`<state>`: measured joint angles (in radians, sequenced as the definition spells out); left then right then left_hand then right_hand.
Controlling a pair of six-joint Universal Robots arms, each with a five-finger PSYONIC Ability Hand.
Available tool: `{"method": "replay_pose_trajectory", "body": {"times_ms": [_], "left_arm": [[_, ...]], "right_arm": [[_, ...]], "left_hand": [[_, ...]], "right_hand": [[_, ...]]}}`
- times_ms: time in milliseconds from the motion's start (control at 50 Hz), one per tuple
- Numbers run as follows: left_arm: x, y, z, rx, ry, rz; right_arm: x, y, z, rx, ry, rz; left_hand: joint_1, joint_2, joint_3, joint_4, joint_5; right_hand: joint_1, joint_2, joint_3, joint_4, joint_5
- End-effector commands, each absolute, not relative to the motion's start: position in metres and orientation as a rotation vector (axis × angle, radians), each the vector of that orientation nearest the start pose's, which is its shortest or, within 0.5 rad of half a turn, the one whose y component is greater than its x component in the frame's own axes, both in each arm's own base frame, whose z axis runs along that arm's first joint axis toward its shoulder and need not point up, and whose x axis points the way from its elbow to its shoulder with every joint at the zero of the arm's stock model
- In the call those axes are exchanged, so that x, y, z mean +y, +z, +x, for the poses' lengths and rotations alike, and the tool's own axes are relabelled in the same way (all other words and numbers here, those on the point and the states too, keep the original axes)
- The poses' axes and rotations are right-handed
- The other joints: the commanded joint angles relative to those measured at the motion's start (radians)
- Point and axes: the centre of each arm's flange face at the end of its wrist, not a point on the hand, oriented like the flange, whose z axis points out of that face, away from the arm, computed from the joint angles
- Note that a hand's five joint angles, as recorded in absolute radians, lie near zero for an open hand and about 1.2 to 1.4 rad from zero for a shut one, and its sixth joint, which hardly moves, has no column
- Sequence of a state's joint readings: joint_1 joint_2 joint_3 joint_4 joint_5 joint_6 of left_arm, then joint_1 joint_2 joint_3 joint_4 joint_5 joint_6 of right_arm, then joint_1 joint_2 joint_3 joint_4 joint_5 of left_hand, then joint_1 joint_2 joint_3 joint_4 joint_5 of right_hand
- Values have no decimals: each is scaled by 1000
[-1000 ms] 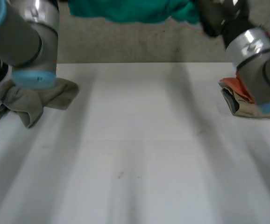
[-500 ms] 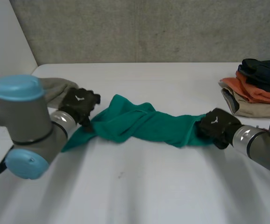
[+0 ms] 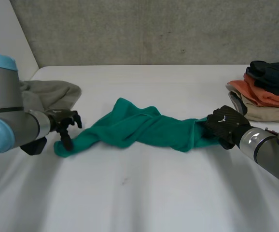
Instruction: Fold the laundry.
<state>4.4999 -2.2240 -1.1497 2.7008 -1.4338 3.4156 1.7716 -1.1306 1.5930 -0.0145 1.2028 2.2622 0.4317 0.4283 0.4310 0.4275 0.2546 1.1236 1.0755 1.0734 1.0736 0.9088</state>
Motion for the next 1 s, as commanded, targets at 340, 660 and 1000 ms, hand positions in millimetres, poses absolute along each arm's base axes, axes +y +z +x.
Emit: {"method": "replay_pose_trajectory", "body": {"times_ms": [340, 660, 1000], "left_arm": [[-378, 256, -262, 2168, -2024, 708], [-358, 364, -297, 1585, -2575, 728], [-262, 418, -307, 1546, -2776, 894]], "right_arm": [[-331, 205, 235, 2026, -2061, -1521], [-242, 181, 243, 1858, -1310, -2026], [-335, 260, 255, 1977, -1766, -1056]], "left_hand": [[965, 968, 965, 969, 967], [965, 968, 965, 969, 967], [965, 968, 965, 969, 967]], "right_hand": [[273, 321, 323, 323, 313], [-674, -626, -624, -624, -633], [-949, -901, -899, -899, -909]]}}
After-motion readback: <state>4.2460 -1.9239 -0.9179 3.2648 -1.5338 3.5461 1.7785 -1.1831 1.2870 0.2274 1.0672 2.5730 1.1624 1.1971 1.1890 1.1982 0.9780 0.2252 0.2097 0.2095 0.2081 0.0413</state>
